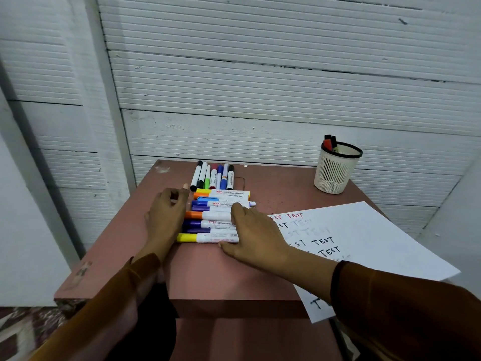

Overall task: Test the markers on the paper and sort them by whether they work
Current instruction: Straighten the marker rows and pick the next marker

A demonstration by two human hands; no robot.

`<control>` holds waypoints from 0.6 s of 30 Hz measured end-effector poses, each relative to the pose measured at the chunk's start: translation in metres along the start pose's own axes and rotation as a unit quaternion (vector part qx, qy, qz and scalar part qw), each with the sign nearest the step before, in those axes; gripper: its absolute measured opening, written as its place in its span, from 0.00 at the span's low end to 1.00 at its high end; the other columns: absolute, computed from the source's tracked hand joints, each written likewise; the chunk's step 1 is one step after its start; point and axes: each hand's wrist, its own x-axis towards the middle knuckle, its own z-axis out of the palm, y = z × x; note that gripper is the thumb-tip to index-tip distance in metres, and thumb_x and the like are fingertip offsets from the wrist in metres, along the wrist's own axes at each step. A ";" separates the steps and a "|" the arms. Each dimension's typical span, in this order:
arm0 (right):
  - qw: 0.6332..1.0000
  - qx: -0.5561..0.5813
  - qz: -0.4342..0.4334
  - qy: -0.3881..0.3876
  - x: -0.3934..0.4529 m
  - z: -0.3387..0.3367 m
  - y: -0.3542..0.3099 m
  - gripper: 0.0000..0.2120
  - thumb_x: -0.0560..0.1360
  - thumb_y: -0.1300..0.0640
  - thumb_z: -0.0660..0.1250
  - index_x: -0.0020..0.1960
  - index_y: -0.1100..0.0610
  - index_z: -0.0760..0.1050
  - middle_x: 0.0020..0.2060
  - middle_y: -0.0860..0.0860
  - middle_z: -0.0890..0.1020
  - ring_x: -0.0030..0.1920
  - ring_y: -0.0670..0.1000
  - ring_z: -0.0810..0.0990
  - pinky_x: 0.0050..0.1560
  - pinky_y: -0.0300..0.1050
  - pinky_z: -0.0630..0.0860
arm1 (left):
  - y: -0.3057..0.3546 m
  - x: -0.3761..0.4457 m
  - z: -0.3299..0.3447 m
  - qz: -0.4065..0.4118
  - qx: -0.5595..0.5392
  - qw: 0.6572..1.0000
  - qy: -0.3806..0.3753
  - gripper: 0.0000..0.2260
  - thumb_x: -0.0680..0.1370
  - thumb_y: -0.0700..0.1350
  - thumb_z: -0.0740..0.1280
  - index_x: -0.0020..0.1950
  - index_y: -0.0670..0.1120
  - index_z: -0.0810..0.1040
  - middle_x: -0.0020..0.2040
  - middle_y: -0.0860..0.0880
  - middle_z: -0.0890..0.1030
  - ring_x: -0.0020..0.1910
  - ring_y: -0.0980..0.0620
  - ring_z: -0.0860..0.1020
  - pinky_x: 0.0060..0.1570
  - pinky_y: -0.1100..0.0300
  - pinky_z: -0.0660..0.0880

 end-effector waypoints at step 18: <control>0.990 0.128 0.047 0.031 0.044 -0.016 0.056 0.19 0.77 0.39 0.57 0.50 0.55 0.74 0.48 0.50 0.76 0.53 0.52 0.72 0.52 0.48 0.65 | 0.004 -0.002 0.001 0.029 0.122 0.992 -0.010 0.18 0.76 0.58 0.61 0.57 0.46 0.75 0.57 0.47 0.76 0.56 0.47 0.74 0.62 0.45 0.66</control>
